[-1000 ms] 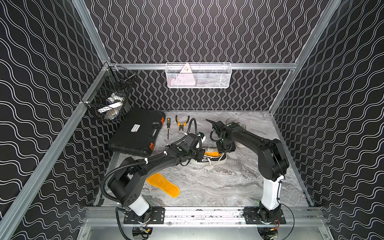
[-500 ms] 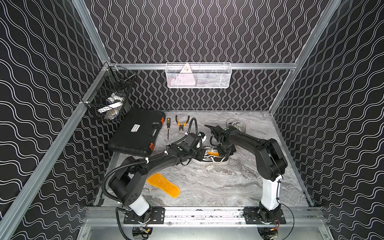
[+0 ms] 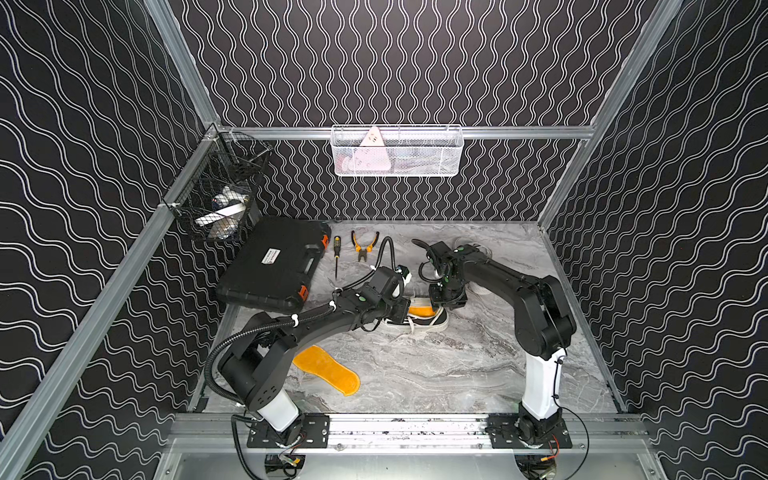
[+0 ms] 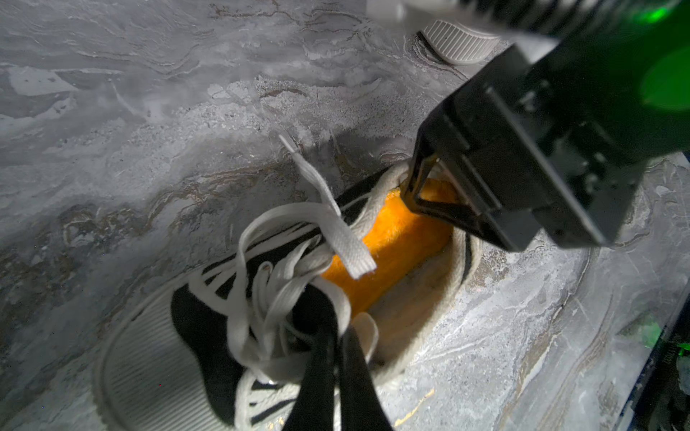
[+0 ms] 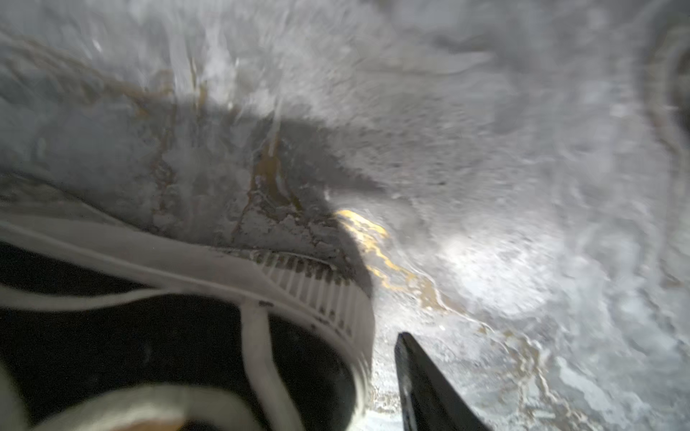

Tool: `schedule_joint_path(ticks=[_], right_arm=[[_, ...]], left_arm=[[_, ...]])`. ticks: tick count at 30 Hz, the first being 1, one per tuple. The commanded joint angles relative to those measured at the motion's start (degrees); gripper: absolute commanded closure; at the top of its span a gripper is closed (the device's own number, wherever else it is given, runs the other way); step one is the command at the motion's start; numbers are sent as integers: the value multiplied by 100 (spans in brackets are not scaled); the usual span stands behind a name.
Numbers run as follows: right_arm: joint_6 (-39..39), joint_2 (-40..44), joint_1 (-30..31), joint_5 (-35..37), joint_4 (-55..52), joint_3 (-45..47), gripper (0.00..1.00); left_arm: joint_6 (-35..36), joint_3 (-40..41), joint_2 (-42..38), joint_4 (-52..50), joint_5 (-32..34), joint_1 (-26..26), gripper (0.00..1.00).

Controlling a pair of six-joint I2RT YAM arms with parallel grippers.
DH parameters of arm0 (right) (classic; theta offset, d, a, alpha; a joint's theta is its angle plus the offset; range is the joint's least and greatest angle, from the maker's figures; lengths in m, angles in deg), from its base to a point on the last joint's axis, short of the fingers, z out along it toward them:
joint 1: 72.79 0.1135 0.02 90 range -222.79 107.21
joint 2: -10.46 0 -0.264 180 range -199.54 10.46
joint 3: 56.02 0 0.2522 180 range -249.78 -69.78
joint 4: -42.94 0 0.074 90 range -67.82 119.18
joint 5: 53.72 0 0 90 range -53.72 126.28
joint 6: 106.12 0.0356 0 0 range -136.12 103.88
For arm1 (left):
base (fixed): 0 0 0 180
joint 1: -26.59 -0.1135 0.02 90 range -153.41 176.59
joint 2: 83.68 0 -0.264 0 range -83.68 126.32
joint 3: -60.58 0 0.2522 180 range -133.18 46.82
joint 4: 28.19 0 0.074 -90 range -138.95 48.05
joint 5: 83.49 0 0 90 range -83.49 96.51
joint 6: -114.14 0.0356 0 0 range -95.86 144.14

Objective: Insert the insole into the shoe

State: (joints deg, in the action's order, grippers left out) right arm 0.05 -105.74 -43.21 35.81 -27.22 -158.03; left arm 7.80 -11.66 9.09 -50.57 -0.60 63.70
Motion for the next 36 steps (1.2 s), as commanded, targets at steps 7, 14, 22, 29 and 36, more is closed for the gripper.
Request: schedule_joint_path(ticks=[7,14,22,29,36], right_arm=[[-259,441,137,-388,803,703,61],[-397,526,145,-53,451,204,43],[-499,63,188,849,-63,49,61],[-348,421,274,815,-7,479,57],[-521,764,293,631,39,438,47]], left_arm=[[52,-99,30,-96,140,-8,100],[55,-129,8,-140,184,-10,100],[24,-74,-15,-127,273,-4,100],[65,-154,30,-199,280,-10,100],[226,-339,124,-298,201,-3,100]])
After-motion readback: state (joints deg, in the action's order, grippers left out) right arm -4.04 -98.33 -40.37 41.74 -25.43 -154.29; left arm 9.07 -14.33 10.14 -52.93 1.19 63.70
